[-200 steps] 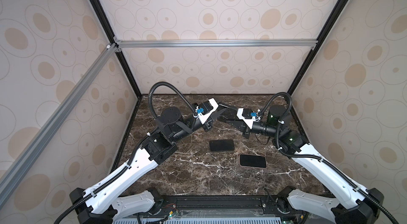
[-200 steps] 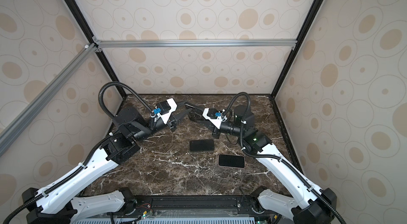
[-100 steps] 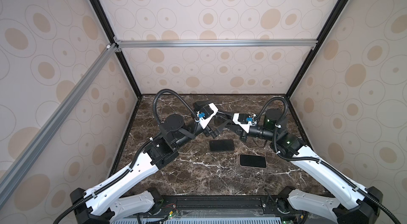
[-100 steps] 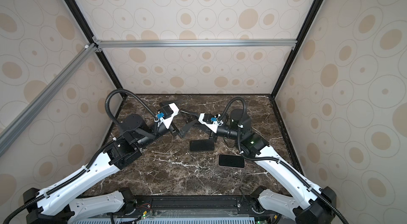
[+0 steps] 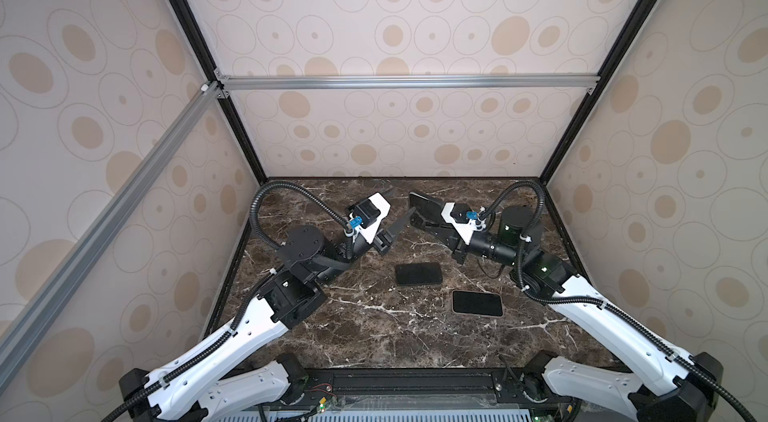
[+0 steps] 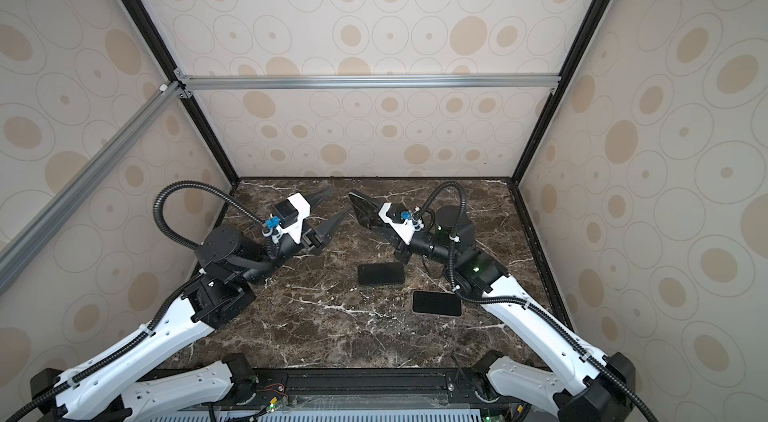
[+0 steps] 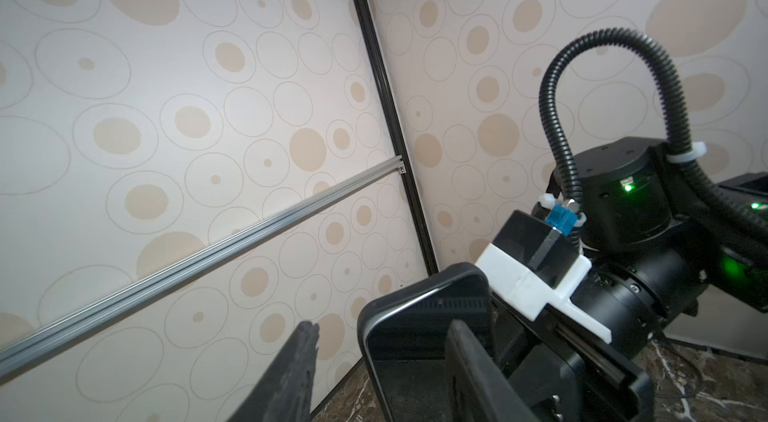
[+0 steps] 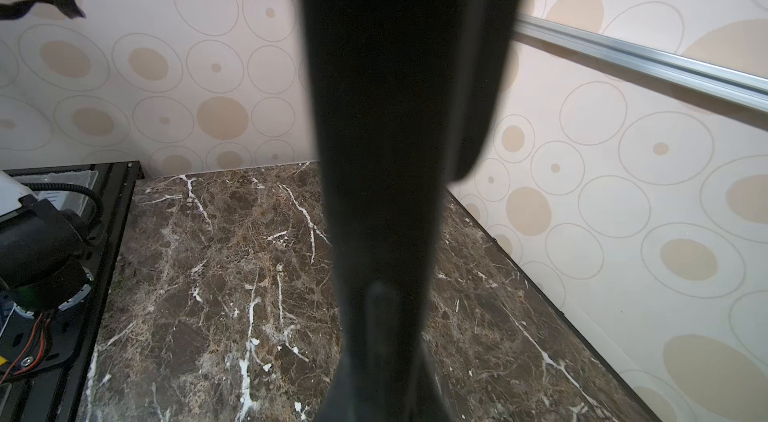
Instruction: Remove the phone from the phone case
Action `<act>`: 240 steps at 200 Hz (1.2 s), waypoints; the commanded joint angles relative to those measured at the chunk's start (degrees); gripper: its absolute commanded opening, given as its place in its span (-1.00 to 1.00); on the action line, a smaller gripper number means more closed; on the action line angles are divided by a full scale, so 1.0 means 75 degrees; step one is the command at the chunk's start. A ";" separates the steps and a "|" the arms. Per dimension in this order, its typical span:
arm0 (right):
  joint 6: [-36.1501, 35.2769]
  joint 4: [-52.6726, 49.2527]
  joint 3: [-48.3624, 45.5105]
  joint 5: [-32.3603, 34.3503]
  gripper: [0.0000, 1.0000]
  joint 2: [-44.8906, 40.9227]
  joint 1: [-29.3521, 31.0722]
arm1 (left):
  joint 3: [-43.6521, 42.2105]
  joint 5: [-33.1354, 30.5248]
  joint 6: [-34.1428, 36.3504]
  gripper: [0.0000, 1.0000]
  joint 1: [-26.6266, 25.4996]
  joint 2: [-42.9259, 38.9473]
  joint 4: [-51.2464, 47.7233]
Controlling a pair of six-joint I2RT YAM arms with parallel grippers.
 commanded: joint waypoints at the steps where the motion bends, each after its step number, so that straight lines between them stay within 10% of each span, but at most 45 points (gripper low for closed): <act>1: 0.0244 0.0364 0.0370 -0.0060 -1.00 -0.0149 0.0011 | 0.0108 0.0278 0.0136 -0.08 0.0006 0.0125 0.0238; 144: 0.0322 0.0325 0.0440 -0.0503 -1.00 -0.0113 0.0010 | 0.0151 0.0109 0.0245 -0.39 0.0000 0.0445 0.0343; 240: 0.0306 0.0302 0.0439 -0.0473 -1.00 -0.0113 0.0007 | 0.0043 -0.0218 0.0292 -0.13 0.0005 0.0363 0.0477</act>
